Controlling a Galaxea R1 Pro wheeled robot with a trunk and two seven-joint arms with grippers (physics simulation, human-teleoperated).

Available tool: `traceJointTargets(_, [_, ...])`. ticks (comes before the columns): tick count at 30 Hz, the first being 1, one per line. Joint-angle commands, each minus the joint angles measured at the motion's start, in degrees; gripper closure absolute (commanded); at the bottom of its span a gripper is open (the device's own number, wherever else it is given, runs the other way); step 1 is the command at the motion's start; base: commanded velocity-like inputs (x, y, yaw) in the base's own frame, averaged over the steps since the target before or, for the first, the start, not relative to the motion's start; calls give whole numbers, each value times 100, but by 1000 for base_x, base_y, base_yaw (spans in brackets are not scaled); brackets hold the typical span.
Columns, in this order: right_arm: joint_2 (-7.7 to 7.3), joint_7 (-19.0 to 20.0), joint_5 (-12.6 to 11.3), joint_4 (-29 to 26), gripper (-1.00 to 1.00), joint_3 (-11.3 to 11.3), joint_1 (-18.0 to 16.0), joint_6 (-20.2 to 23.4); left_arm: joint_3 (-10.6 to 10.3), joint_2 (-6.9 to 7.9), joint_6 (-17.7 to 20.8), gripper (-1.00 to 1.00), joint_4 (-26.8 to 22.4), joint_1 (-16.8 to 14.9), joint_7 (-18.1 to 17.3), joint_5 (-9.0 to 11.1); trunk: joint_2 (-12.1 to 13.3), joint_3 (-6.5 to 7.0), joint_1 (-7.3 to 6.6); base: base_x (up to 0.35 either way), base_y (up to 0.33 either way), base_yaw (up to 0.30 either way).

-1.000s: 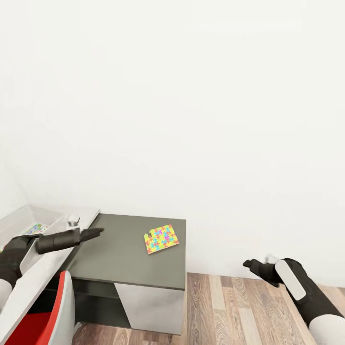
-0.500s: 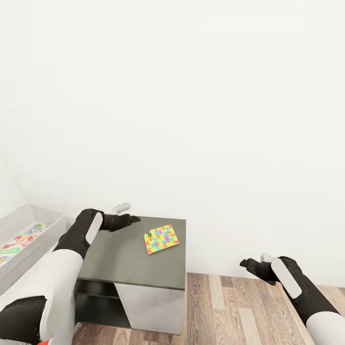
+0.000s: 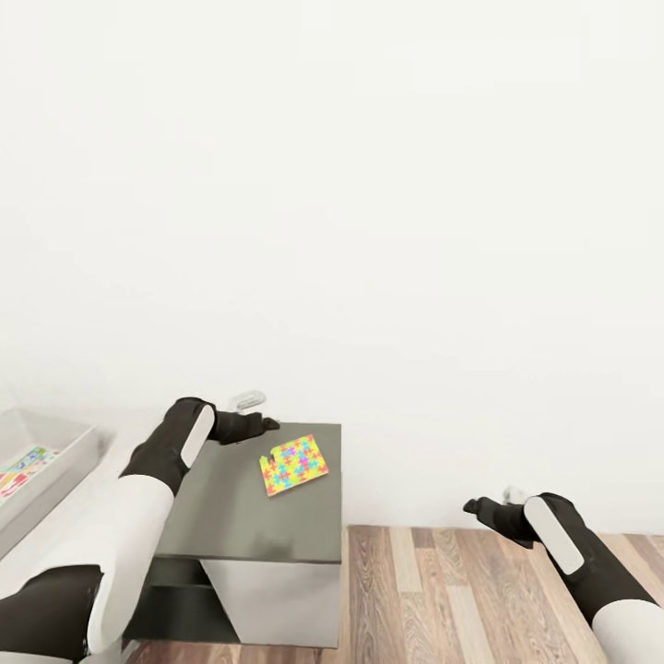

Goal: Put all the toys in the child's room - the three board games (two on the bed and one on the table), the two jigsaw puzzles on the table, and the tennis ball on the table - inside the toy box on the table in the child's room.

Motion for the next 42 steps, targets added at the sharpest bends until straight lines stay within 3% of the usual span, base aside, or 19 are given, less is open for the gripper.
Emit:
traceJointTargets(1, [6, -56, -58, -9, -100, 23, -6, 4, -27, -4, 31, -100, -3, -5, -20, -10, -13, -14, 6, 250, 0, -86])
traceJointTargets(8, [39, -56, -54, -14, -100, 27, -6, 2, -121, 5, 24, -100, 2, -5, -17, -11, -13, -18, 6, 141, 1, -33])
traceJointTargets(34, [54, -65, -51, -7, -100, 32, -6, 2, -147, -24, 7, -100, 116, -5, 13, -72, -13, -32, 6, 166, 40, -1])
traceJointTargets(42, [54, -65, -54, -6, -100, 32, -6, 2, -130, -27, 5, -100, 776, -5, 71, -183, -13, -64, 6, 15, 0, 0])
